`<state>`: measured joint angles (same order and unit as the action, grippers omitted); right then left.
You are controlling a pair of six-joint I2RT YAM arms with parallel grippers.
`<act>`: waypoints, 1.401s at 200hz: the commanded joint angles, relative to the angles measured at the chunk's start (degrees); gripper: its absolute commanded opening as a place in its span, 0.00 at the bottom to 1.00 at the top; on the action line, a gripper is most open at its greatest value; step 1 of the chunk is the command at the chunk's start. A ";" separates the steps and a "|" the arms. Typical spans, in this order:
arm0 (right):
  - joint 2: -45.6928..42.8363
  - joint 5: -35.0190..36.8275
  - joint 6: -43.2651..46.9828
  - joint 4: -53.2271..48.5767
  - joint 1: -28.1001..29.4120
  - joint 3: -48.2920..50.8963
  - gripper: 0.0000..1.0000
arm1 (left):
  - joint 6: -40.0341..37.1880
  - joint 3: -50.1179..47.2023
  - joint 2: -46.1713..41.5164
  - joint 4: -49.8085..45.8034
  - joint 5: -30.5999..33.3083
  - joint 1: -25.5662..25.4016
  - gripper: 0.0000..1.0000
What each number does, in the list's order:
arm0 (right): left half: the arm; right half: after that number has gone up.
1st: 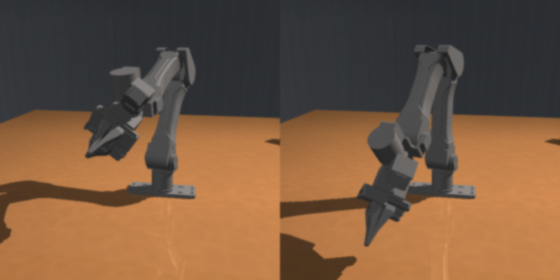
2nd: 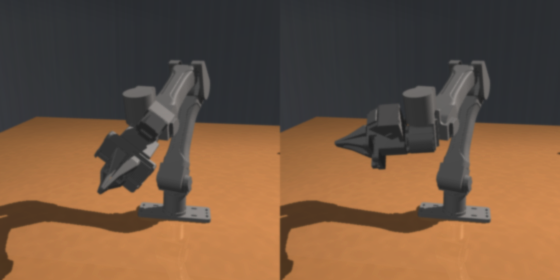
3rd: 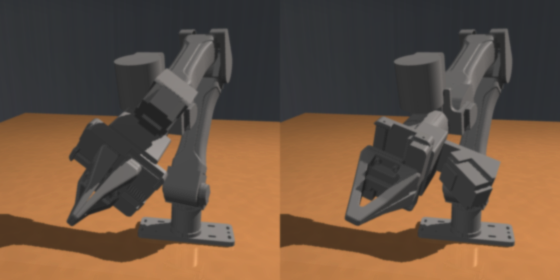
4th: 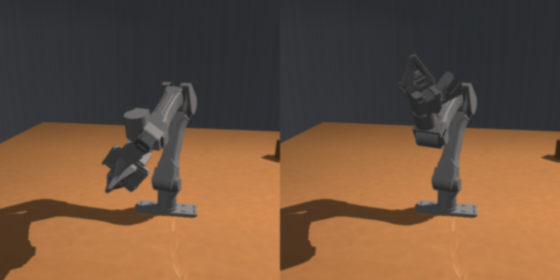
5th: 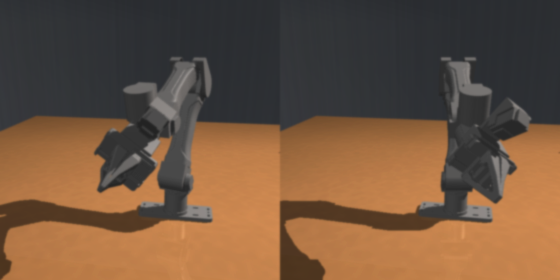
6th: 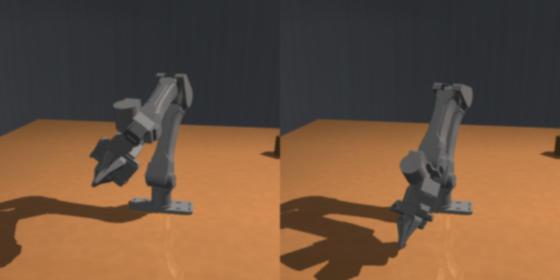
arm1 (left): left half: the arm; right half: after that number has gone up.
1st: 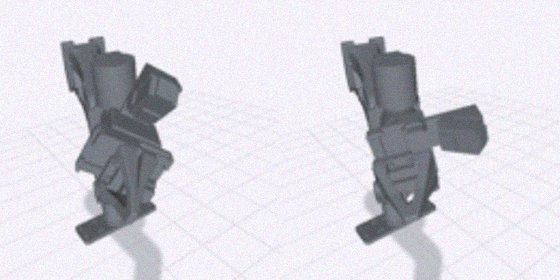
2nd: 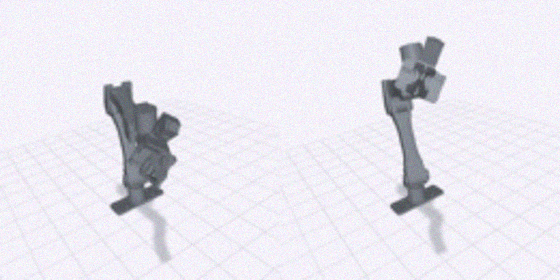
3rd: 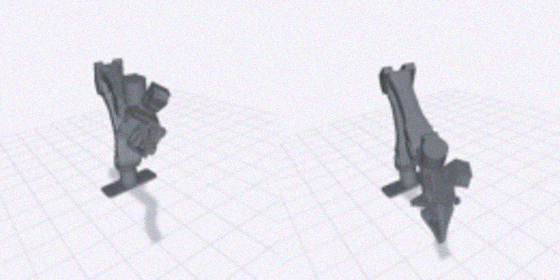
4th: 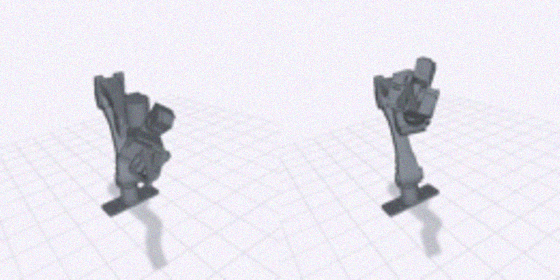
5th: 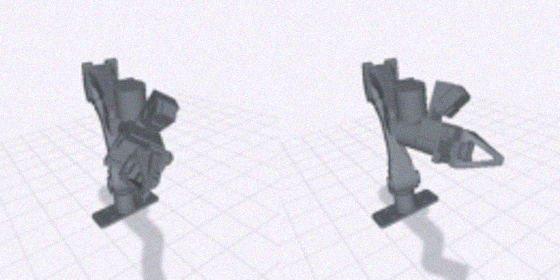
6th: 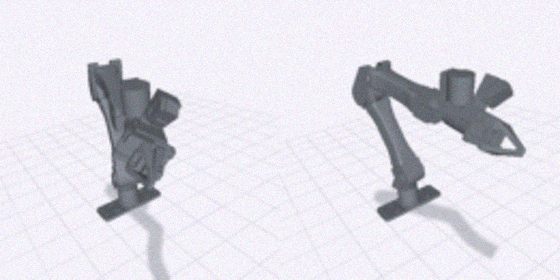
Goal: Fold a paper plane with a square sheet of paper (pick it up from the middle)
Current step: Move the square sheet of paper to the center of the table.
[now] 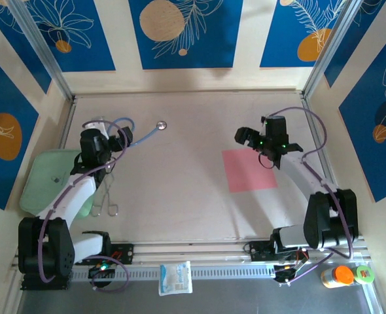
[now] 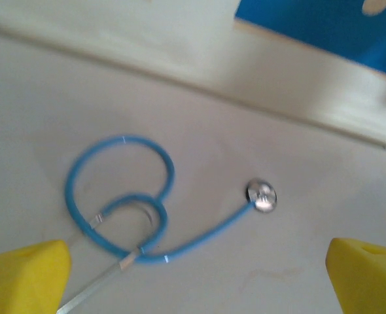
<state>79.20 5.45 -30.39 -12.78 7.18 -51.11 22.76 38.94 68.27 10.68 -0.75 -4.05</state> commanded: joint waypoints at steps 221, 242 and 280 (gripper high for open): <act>23.57 5.49 -57.15 -14.74 27.64 -11.56 1.00 | 14.48 2.63 12.50 -7.98 -18.97 -4.02 0.99; 25.99 1.65 -55.38 -16.23 28.53 -18.81 1.00 | 14.62 3.00 12.16 -9.47 -18.93 -4.47 0.99; 23.61 3.41 -40.85 -17.38 23.27 -20.01 1.00 | 14.95 3.34 12.06 -10.46 -18.55 -6.56 0.99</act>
<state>105.08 9.37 -80.09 -27.55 34.85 -71.72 37.26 40.36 80.40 1.98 -19.05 -8.93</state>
